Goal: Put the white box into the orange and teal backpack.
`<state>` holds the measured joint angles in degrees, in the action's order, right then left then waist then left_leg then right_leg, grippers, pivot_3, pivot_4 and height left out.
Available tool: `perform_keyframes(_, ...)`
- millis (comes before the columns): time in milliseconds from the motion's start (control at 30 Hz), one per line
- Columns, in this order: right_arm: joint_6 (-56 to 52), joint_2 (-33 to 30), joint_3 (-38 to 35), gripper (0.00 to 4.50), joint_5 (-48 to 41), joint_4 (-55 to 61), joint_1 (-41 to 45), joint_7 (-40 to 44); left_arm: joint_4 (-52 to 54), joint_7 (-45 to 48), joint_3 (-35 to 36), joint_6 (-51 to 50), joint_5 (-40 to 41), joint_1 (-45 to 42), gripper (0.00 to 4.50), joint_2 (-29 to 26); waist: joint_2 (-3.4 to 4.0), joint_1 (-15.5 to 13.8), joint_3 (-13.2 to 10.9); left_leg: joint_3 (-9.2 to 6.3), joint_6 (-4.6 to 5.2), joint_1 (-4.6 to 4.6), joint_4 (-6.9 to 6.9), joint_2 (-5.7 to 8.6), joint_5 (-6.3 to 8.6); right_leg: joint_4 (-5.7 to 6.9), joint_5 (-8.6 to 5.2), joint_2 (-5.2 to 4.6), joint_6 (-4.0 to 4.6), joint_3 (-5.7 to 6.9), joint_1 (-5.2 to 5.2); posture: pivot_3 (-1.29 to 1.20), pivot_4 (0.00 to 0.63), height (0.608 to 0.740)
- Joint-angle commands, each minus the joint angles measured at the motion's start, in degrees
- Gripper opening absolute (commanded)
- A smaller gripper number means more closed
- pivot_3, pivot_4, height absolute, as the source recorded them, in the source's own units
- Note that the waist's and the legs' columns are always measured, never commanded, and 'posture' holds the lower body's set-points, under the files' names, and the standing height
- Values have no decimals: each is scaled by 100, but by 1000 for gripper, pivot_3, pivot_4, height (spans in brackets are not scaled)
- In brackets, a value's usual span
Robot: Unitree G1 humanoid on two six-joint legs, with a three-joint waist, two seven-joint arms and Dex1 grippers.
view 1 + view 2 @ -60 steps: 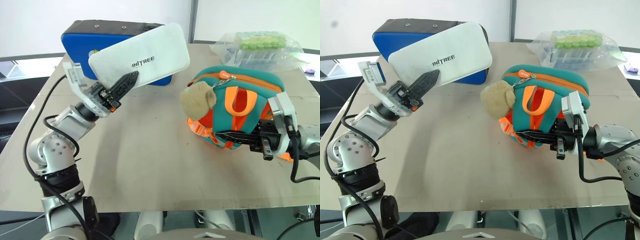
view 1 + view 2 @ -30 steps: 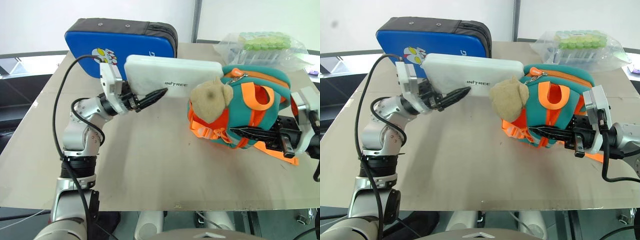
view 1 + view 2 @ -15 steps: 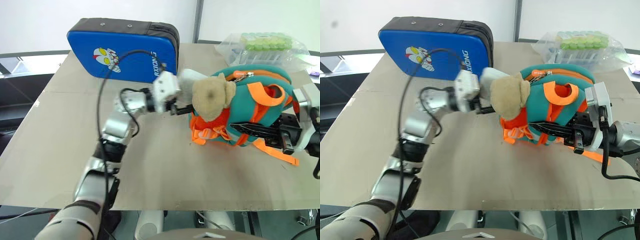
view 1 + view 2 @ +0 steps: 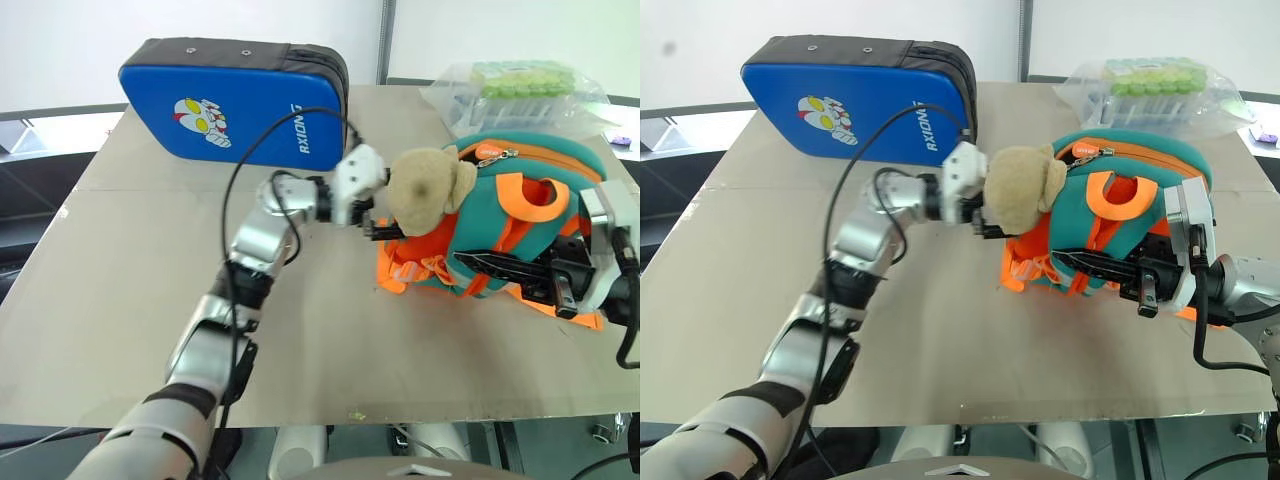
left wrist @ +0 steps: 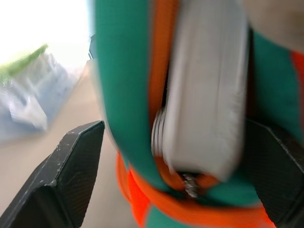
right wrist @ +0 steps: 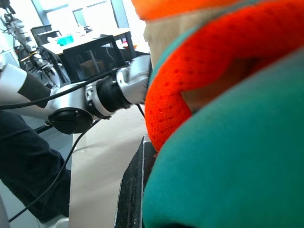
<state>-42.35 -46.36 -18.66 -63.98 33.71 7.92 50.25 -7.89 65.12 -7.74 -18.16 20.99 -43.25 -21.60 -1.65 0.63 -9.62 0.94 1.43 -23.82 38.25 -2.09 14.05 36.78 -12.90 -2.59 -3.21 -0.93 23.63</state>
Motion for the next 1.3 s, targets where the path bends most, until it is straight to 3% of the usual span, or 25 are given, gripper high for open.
perform_keyframes(33,108,0,-129,0,-166,226,50,-96,1175,115,824,-1641,1362,615,4428,-708,1,24,0,0,0,5,-1,-3,0,2,0,3,0,-2,0,0,150,740)
perform_keyframes(167,62,-41,-133,0,-274,139,95,-70,1994,309,1011,-2869,2218,1421,4428,-1466,3,8,-2,-1,0,9,0,-6,0,6,-1,11,2,5,-2,0,150,740)
perform_keyframes(233,45,-51,-135,0,-349,86,175,-81,2316,131,882,-3186,2449,1678,4428,-1452,3,-40,-2,-1,0,10,2,-4,0,5,-1,8,2,2,-5,0,150,740)
perform_keyframes(467,-138,-225,-190,0,-720,203,418,-285,2050,-974,707,-3277,2603,1329,4428,-75,0,-150,-2,15,1,3,19,11,-1,3,-1,-2,7,-4,-13,0,150,740)
perform_keyframes(633,-160,-389,-420,0,-983,269,400,-499,2052,-1017,701,-3143,2645,1286,4428,109,3,-95,-1,18,1,8,7,16,-1,5,1,22,5,-11,-8,0,150,740)
perform_keyframes(700,-145,-405,-411,0,-997,276,415,-553,1949,-1233,788,-3639,3045,1181,4428,229,3,-110,-1,16,0,4,6,3,0,4,0,36,6,-9,-5,0,150,740)
perform_keyframes(833,-137,-459,-415,0,-977,292,376,-549,1476,-1817,1605,-4808,4637,857,4428,408,2,-136,-1,14,0,-1,11,0,0,3,0,37,5,-4,-4,0,150,740)
perform_keyframes(1000,-118,-513,-498,0,-898,281,206,-463,957,-2943,2212,-5401,6163,568,4428,477,2,-131,-1,12,0,5,14,0,0,5,1,37,4,-16,-5,0,150,740)
perform_keyframes(1200,-121,-588,-453,0,-791,221,147,-369,262,-4715,1900,-5535,7687,210,4428,773,1,-149,-1,8,0,1,16,4,0,4,2,33,4,-20,-6,0,150,740)
perform_keyframes(1300,-124,-610,-427,0,-774,196,160,-344,78,-5134,1691,-5531,8030,78,4428,880,0,-138,-1,8,0,3,16,9,0,4,2,31,4,-28,-6,0,150,740)
